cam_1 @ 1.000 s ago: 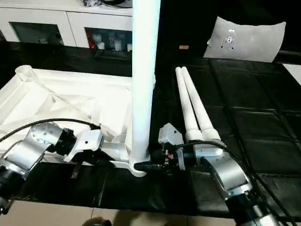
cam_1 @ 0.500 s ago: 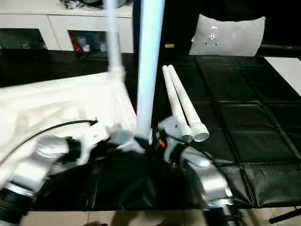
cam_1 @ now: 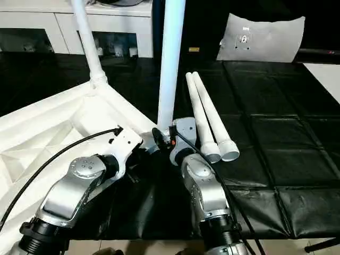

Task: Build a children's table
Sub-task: Rotate leg to tighten

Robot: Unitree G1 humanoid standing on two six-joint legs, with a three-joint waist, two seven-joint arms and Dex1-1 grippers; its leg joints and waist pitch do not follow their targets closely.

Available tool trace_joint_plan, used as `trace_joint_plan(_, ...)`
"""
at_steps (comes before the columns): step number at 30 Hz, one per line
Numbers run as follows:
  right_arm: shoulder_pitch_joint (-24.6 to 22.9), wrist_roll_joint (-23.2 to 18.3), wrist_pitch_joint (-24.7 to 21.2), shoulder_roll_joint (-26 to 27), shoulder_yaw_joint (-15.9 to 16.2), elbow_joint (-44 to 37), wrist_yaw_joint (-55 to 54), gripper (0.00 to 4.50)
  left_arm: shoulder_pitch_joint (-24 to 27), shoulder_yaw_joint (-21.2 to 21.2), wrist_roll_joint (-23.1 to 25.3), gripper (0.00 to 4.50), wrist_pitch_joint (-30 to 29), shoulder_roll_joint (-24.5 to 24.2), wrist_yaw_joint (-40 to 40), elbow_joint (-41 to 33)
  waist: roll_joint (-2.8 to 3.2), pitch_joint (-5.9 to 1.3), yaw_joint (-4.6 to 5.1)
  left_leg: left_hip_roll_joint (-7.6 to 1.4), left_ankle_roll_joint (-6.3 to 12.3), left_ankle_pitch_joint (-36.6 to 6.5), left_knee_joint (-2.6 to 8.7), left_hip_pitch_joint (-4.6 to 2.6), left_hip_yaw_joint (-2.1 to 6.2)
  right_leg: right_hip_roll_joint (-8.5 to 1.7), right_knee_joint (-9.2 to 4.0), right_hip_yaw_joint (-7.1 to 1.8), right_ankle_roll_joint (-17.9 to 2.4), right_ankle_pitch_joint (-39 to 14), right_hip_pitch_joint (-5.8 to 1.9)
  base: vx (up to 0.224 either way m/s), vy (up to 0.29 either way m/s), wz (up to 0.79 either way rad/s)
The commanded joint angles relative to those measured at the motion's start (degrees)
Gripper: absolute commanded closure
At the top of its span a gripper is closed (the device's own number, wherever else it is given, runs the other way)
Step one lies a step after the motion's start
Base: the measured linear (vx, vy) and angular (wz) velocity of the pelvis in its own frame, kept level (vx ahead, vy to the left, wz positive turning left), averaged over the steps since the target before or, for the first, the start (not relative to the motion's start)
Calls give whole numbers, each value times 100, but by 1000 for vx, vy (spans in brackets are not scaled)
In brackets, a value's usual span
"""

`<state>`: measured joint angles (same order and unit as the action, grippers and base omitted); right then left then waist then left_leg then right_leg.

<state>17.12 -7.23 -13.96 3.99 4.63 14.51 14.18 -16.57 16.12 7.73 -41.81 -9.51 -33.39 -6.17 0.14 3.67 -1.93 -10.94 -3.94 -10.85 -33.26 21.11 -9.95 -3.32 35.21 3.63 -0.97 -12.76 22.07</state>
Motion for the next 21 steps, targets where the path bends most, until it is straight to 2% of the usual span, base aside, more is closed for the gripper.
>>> trace_joint_plan(1, -153, -175, -10, -82, 5, -40, 284, 93, -96, 81, -183, 450, 160, -91, -154, -463, 45, -281, -11, -235, 134, -845, 395, -38, 99, -439, -414, -329, -1047, -244, -248, 0, 0, 0)
trace_joint_plan(3, -176, -196, 0, -122, -1, -102, 339, 82, -87, 59, -220, 450, 170, -146, -199, -461, 41, -294, -13, -226, 220, -564, 376, -18, 96, -428, -365, -321, -1122, 220, -271, 0, 0, 0)
trace_joint_plan(4, -260, -262, -24, -241, -58, -289, 417, 72, -63, 65, -216, 450, 340, -397, -381, -386, 51, -303, -26, -217, 276, -405, 361, -17, 101, -426, -347, -312, -1152, 452, -284, 0, 0, 0)
trace_joint_plan(5, -260, -262, -24, -241, -58, -289, 417, 72, -63, 65, -216, 450, 340, -397, -381, -386, 45, -308, -17, -209, 350, -288, 349, -5, 90, -426, -331, -316, -1192, 654, -290, 0, 0, 0)
trace_joint_plan(6, -337, -343, -32, -358, -65, -470, 590, 63, -48, 55, -226, 450, 474, -559, -521, -321, 51, -311, -14, -211, 368, -255, 347, -4, 90, -428, -321, -313, -1229, 712, -290, 0, 0, 0)
trace_joint_plan(7, -451, -428, 13, -562, -70, -729, 868, 41, -34, -2, -275, 450, 655, -771, -728, -220, 29, -303, -25, -202, 426, -272, 340, -2, 81, -415, -334, -312, -1204, 722, -299, 0, 0, 0)
trace_joint_plan(8, -462, -434, 23, -580, -73, -750, 901, 37, -34, -5, -288, 450, 666, -794, -743, -215, 41, -306, -36, -213, 447, -297, 340, -9, 84, -426, -325, -314, -1177, 722, -297, 0, 0, 0)
trace_joint_plan(10, -527, -528, -1, -719, -112, -907, 1119, 28, -43, -6, -374, 450, 800, -957, -948, -172, 28, -288, -25, -225, 428, -457, 358, -23, 75, -426, -355, -309, -1232, 486, -276, 0, 0, 0)
trace_joint_plan(11, -667, -880, -121, -1033, -216, -1271, 1670, 14, -70, 34, -457, 450, 1178, -1331, -1401, -24, 33, -266, -40, -211, 434, -608, 365, -20, 79, -429, -390, -311, -1207, 177, -276, 0, 0, 0)
trace_joint_plan(12, -667, -880, -121, -1033, -216, -1271, 1670, 5, -70, 34, -457, 450, 1178, -1331, -1401, -24, 39, -264, -62, -213, 428, -685, 367, -33, 79, -430, -407, -315, -1147, 29, -281, 0, 0, 0)
trace_joint_plan(13, -780, -1023, -168, -1444, -184, -1496, 2206, 5, -109, 93, -540, 450, 1525, -1646, -1851, 170, 58, -252, -62, -240, 366, -784, 388, -53, 81, -415, -408, -313, -1117, -160, -249, 0, 0, 0)
trace_joint_plan(14, -781, -1024, -168, -1444, -184, -1496, 2206, 5, -109, 94, -540, 450, 1526, -1646, -1851, 170, 51, -247, -73, -234, 361, -822, 389, -59, 85, -415, -424, -311, -1102, -240, -245, 0, 0, 0)
trace_joint_plan(16, -832, -1093, -200, -1815, -124, -1572, 2661, 5, -155, 146, -630, 450, 1848, -1867, -2240, 375, 47, -239, -94, -235, 335, -876, 394, -61, 81, -429, -438, -317, -1087, -406, -244, 0, 0, 0)
trace_joint_plan(18, -827, -1156, -224, -2143, -58, -1586, 3098, 5, -200, 142, -814, 450, 2141, -1994, -2666, 554, 65, -233, -107, -234, 302, -942, 402, -69, 80, -437, -445, -319, -1122, -544, -232, 0, 0, 0)
trace_joint_plan(19, -813, -1186, -252, -2330, 7, -1603, 3366, 5, -232, 127, -933, 450, 2233, -2044, -2877, 631, 45, -253, -131, -233, 304, -897, 386, -72, 74, -444, -429, -325, -1154, -492, -250, 0, 0, 0)
trace_joint_plan(21, -760, -1235, -317, -2657, 152, -1634, 3877, 5, -322, 193, -1071, 450, 2487, -2185, -3311, 800, 47, -268, -147, -238, 335, -765, 376, -64, 74, -447, -404, -324, -1200, -288, -260, 0, 0, 0)
